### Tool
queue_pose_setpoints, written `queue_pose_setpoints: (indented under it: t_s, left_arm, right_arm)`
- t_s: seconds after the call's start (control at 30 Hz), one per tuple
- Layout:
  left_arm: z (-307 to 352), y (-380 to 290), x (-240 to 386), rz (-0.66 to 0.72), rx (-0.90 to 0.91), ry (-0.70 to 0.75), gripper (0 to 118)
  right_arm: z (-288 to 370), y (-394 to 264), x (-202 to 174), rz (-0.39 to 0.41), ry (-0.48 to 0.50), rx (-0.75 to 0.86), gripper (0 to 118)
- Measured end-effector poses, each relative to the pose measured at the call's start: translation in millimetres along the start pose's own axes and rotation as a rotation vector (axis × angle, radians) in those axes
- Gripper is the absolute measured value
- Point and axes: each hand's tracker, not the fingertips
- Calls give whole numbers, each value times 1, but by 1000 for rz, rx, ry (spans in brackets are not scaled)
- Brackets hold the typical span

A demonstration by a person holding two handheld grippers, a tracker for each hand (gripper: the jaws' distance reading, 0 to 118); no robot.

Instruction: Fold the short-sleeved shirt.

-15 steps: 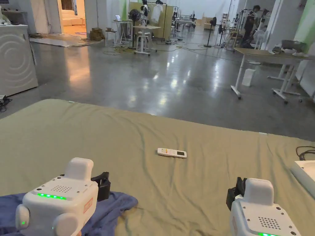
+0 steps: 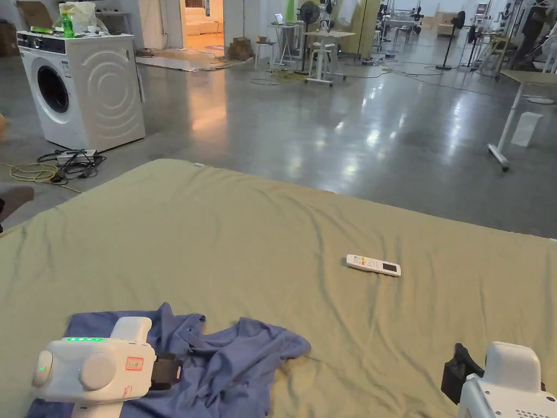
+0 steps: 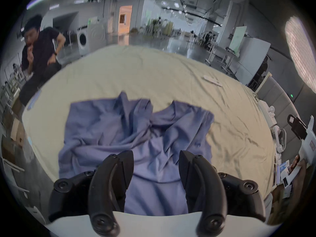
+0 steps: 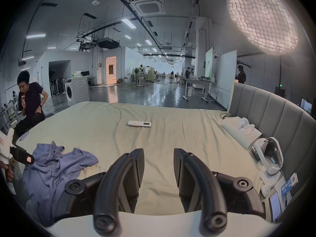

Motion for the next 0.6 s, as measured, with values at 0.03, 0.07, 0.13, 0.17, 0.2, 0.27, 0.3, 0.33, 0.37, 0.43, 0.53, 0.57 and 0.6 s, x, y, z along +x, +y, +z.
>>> queue_pose_setpoints:
  t_s: [0.03, 0.07, 0.13, 0.17, 0.2, 0.27, 0.3, 0.33, 0.37, 0.43, 0.53, 0.57, 0.6]
  left_arm:
    - [-6, -2, -5, -1, -30, 4, 59]
    - [-11, -4, -8, 4, -61, 4, 59]
    - [-22, -3, -11, -3, -27, 5, 59]
    - [-27, -3, -10, -3, -41, 5, 59]
    - [-33, -3, -8, -6, -75, -17, 59]
    - [-44, -6, 0, -29, -136, -61, 59]
    - [-53, -6, 4, -38, -136, -71, 59]
    - [-61, -6, 9, -53, -149, -84, 59]
    - [-71, -6, 14, -63, -165, -97, 59]
    - [-87, -10, 16, -38, -193, -39, 59]
    - [-100, -20, 21, -81, -243, 39, 60]
    - [-99, -17, 25, -98, -233, 45, 61]
    - [-97, -13, 29, -78, -249, 62, 61]
  right_arm:
    - [-2, -2, -1, 3, 2, -13, 39]
    - [-2, -4, -1, 4, 5, -21, 39]
    - [-5, -8, -2, 7, 7, -35, 39]
    - [-6, -10, -3, 11, 8, -44, 39]
    - [-7, -12, -4, 15, 5, -53, 39]
    - [-8, -15, -4, 19, 7, -71, 39]
    - [-9, -17, -4, 20, 7, -75, 39]
    - [-9, -18, -4, 22, 5, -82, 39]
    - [-10, -20, -4, 26, 4, -90, 39]
    - [-12, -23, -4, 35, 3, -102, 39]
    - [-14, -27, -3, 46, -1, -122, 39]
    - [-15, -28, -2, 49, -6, -130, 39]
    - [-16, -29, -2, 49, -8, -136, 39]
